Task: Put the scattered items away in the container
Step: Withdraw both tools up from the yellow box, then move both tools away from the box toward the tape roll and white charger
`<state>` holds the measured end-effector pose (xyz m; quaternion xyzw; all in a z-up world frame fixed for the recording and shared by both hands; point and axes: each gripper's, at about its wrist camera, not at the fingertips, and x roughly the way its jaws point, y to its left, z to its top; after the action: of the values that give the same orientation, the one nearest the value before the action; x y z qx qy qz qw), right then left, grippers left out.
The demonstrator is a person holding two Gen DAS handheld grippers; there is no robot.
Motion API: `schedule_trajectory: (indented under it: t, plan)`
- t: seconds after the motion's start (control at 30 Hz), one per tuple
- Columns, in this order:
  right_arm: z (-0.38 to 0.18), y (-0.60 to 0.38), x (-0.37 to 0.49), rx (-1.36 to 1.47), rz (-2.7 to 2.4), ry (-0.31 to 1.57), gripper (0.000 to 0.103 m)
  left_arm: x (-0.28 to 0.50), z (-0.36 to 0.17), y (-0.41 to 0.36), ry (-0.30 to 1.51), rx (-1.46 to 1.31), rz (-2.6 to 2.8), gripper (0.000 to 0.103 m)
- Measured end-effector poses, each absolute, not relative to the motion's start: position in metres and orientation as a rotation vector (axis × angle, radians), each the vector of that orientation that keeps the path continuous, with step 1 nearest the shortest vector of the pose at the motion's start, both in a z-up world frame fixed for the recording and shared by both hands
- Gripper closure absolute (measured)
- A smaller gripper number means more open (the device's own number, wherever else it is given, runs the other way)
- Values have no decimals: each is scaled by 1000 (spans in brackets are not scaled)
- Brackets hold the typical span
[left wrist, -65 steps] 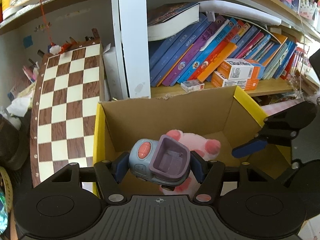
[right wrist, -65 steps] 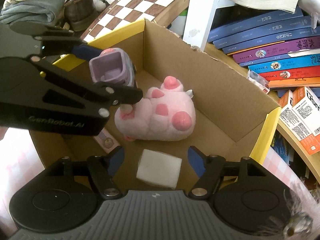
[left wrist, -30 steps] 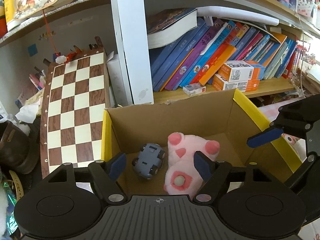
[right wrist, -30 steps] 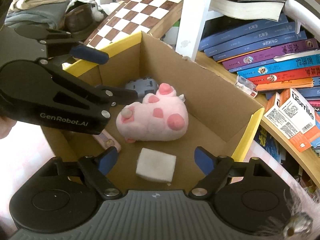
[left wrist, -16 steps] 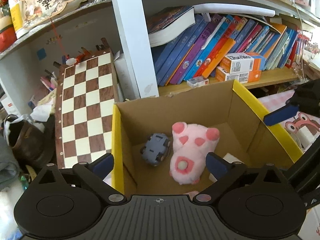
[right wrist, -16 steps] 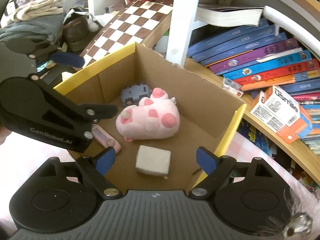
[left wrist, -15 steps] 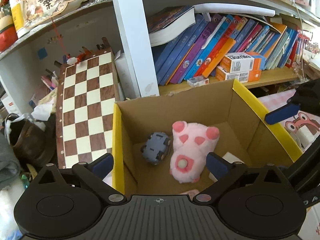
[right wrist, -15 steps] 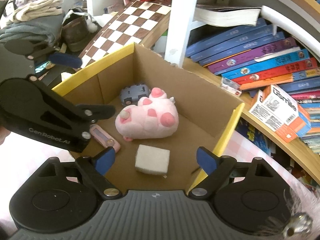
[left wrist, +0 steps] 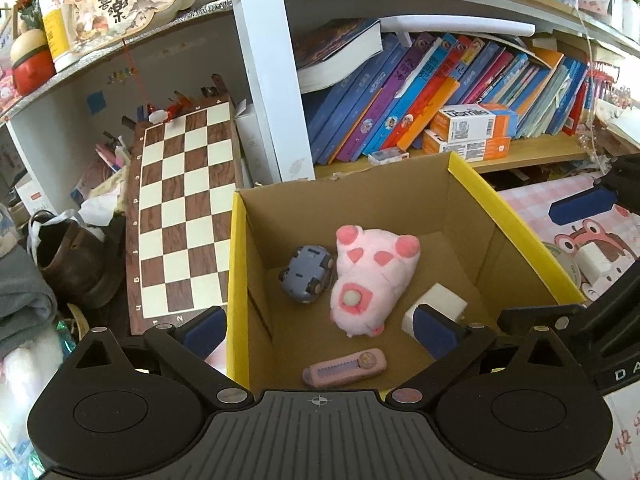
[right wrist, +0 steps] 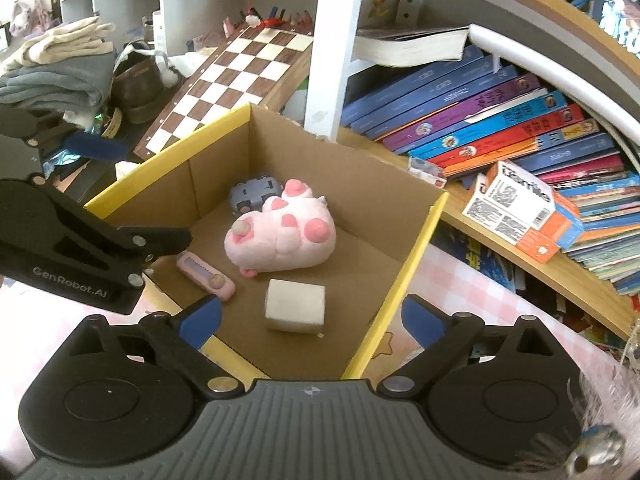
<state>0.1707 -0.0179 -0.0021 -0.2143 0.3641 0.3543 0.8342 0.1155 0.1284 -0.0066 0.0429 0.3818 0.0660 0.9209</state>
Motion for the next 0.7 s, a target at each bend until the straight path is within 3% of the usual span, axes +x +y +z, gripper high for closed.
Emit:
schedule_trajectory:
  t: [0.7]
  plan:
    - [5, -55, 130, -399, 675, 754, 4, 73, 4, 108, 768, 51, 119, 2]
